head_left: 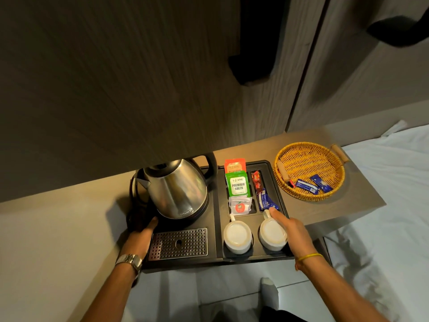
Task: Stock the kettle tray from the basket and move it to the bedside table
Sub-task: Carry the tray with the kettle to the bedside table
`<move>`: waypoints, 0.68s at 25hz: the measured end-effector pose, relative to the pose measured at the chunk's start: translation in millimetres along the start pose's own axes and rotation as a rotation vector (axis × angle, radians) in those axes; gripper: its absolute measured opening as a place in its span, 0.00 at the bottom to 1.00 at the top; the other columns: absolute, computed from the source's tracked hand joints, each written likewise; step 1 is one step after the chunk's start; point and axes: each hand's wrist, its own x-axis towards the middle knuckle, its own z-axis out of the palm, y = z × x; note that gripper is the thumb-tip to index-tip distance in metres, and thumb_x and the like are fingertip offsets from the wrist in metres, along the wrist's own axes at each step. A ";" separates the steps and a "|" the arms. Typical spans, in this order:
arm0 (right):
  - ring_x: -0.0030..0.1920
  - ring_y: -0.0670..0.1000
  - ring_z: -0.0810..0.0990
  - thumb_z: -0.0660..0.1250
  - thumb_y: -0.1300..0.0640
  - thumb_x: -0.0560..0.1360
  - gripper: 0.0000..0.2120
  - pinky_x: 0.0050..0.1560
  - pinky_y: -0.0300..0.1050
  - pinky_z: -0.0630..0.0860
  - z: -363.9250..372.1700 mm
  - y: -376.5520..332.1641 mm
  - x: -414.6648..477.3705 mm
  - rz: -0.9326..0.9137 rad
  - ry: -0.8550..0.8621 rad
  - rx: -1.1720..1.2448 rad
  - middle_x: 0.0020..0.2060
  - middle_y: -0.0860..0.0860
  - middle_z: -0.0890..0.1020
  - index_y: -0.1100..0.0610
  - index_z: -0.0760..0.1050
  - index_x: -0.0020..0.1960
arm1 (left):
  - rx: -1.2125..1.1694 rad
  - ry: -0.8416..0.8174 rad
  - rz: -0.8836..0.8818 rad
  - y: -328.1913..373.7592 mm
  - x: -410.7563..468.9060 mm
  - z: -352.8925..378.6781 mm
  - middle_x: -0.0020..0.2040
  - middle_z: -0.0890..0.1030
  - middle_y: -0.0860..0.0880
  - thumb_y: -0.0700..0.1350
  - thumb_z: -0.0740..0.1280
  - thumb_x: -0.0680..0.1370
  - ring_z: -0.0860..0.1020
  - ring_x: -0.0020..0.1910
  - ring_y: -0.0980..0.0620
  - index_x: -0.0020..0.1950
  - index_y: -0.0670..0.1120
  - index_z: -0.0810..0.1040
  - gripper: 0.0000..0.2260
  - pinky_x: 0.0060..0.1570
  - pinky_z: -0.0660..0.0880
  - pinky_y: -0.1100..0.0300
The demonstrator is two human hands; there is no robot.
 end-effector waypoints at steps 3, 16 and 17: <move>0.42 0.58 0.83 0.69 0.36 0.75 0.29 0.41 0.48 0.74 -3.1 -1.1 -4.9 -0.030 0.034 -0.025 0.42 0.60 0.86 0.65 0.83 0.49 | -0.081 -0.013 -0.007 -5.4 -4.5 1.4 0.41 0.82 0.44 0.61 0.70 0.76 0.81 0.43 0.40 0.52 0.41 0.82 0.22 0.53 0.76 0.49; 0.54 0.61 0.86 0.76 0.28 0.61 0.30 0.64 0.64 0.78 -52.3 -65.0 -41.3 -0.242 0.000 0.116 0.46 0.54 0.90 0.53 0.89 0.48 | -0.443 -0.155 0.109 12.6 -72.4 -32.7 0.51 0.88 0.42 0.62 0.69 0.76 0.83 0.54 0.35 0.55 0.47 0.84 0.20 0.65 0.75 0.37; 0.54 0.61 0.86 0.77 0.33 0.64 0.26 0.63 0.63 0.79 -54.3 -72.0 -48.5 -0.255 -0.008 0.153 0.47 0.54 0.90 0.54 0.88 0.49 | -0.427 -0.177 0.124 13.7 -77.5 -39.6 0.54 0.87 0.40 0.65 0.69 0.74 0.83 0.55 0.35 0.58 0.45 0.84 0.26 0.66 0.74 0.37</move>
